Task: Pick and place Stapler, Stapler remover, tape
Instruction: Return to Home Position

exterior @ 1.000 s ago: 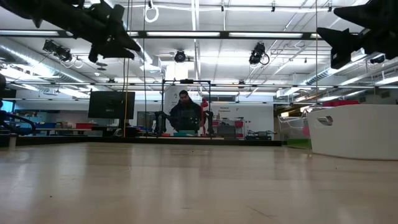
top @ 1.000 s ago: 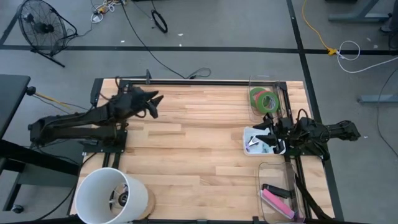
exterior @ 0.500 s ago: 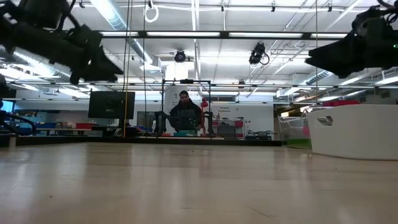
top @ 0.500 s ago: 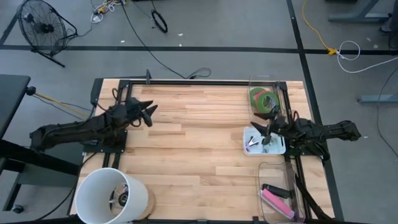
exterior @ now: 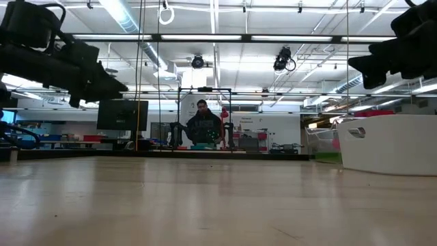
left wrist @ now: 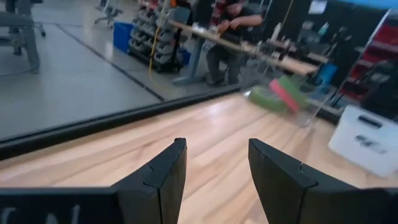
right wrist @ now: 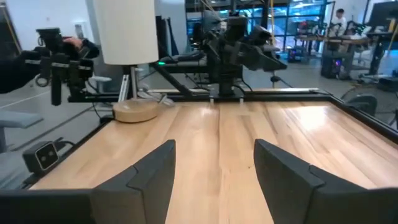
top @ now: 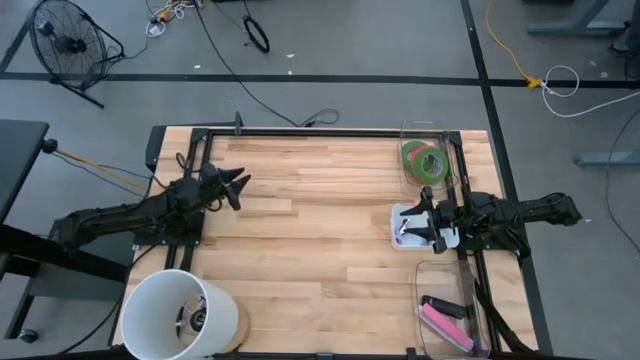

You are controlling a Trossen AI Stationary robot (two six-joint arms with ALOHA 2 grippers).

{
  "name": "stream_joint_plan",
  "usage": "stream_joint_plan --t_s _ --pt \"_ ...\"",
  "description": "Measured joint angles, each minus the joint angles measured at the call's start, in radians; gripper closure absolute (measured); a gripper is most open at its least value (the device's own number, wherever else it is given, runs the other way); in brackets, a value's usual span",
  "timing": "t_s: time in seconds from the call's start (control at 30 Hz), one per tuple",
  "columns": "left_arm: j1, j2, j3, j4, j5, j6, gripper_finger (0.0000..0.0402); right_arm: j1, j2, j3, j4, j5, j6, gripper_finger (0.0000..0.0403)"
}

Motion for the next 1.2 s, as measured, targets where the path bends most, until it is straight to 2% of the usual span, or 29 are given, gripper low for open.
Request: stream_joint_plan --t_s 0.4,0.67,0.77,0.87,0.93,1.03,1.2 --pt "-0.077 -0.185 0.000 0.002 0.003 0.000 0.0225 0.000 0.000 0.000 0.000 0.001 0.016 0.0185" --pt "-0.136 -0.219 -0.001 -0.001 0.013 0.031 0.0225 0.000 0.000 0.000 0.000 0.001 0.015 0.0185" --pt "-0.147 -0.219 -0.002 -0.028 0.193 0.024 0.0225 0.000 0.000 0.000 0.000 0.001 0.015 0.0185" --pt "-0.168 -0.219 -0.002 -0.038 0.387 0.084 0.0225 0.000 0.000 0.000 0.000 0.001 0.015 0.0185" --pt "-0.195 -0.219 -0.002 -0.045 0.472 0.122 0.0225 0.000 0.000 0.000 0.000 0.001 0.015 0.0185" --pt "-0.243 -0.219 -0.002 -0.043 0.537 0.173 0.0225 0.000 0.000 0.000 0.000 0.001 0.015 0.0185" --pt "-0.296 -0.219 -0.002 -0.061 0.522 0.200 0.0225 0.000 0.000 0.000 0.000 0.001 0.015 0.0185"
